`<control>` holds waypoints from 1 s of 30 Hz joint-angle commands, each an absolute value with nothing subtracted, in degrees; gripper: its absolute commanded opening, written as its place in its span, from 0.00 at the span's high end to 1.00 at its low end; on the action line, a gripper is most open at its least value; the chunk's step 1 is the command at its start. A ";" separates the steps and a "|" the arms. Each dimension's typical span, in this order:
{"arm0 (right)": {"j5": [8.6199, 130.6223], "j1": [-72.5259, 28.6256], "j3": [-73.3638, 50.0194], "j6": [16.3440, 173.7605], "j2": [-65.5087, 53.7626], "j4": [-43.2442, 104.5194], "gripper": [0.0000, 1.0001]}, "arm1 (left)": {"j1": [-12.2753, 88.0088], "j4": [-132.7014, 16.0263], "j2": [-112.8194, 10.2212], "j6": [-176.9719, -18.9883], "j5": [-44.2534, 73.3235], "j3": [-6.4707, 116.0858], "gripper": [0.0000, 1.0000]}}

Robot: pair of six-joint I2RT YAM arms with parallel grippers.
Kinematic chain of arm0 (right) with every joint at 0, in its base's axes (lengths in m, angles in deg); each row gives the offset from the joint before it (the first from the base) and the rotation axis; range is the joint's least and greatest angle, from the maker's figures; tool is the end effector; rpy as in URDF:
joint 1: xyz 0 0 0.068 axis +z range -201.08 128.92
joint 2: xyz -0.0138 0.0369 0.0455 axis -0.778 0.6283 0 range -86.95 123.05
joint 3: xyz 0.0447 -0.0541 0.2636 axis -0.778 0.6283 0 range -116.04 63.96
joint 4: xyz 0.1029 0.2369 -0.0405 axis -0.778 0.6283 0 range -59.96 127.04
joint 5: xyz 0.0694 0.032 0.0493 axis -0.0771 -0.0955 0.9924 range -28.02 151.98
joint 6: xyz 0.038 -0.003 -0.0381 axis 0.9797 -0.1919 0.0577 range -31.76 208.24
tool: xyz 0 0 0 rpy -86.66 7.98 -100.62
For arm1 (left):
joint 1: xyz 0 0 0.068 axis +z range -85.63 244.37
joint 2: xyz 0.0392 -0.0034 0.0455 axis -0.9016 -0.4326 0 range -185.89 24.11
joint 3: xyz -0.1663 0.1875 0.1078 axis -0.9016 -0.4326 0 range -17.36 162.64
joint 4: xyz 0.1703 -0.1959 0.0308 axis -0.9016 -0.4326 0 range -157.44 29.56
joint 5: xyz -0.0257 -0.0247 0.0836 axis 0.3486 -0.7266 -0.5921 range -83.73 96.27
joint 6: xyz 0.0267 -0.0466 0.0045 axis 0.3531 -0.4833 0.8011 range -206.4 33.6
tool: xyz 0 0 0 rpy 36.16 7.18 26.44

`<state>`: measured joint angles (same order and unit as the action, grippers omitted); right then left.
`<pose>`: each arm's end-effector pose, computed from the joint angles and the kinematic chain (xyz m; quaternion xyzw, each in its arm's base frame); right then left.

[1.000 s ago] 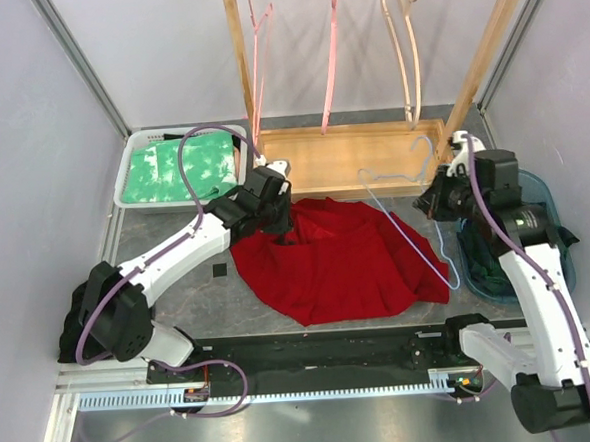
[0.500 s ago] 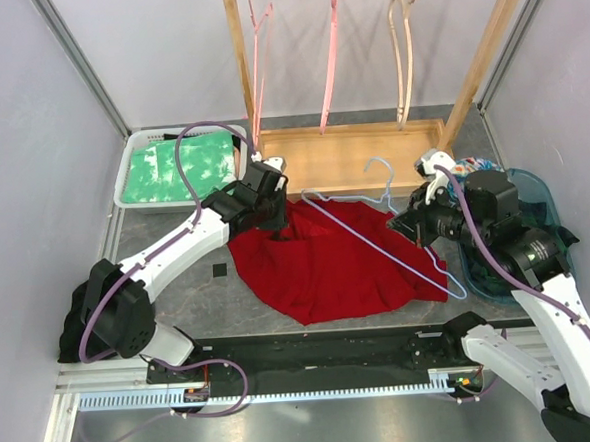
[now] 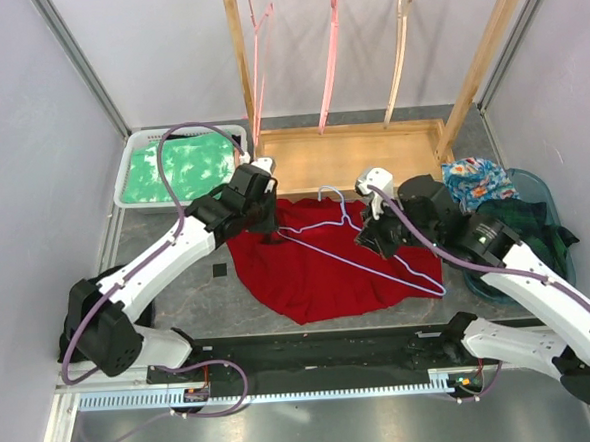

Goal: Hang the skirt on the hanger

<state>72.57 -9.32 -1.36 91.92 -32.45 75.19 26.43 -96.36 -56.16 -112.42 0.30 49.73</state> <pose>0.1346 0.1289 0.3719 -0.3279 0.8183 0.2549 0.3973 0.2382 -0.1810 0.2936 0.0791 0.9325 -0.1435 0.3219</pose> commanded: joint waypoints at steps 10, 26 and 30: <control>58.03 1.57 5.32 96.50 -28.86 64.42 1.00 | 26.84 -96.30 -45.42 -112.41 1.79 38.20 0.72; 60.05 3.50 7.01 95.54 -30.44 61.51 1.00 | 26.75 -96.92 -38.12 -114.18 -3.22 36.16 0.98; 61.89 4.03 3.76 93.16 -30.18 60.45 1.00 | 26.75 -97.00 -36.89 -111.02 0.02 38.53 0.98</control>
<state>60.22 3.25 8.70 95.85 -29.28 63.47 26.54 -97.87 -39.18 -114.30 -1.54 34.14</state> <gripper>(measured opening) 0.022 0.035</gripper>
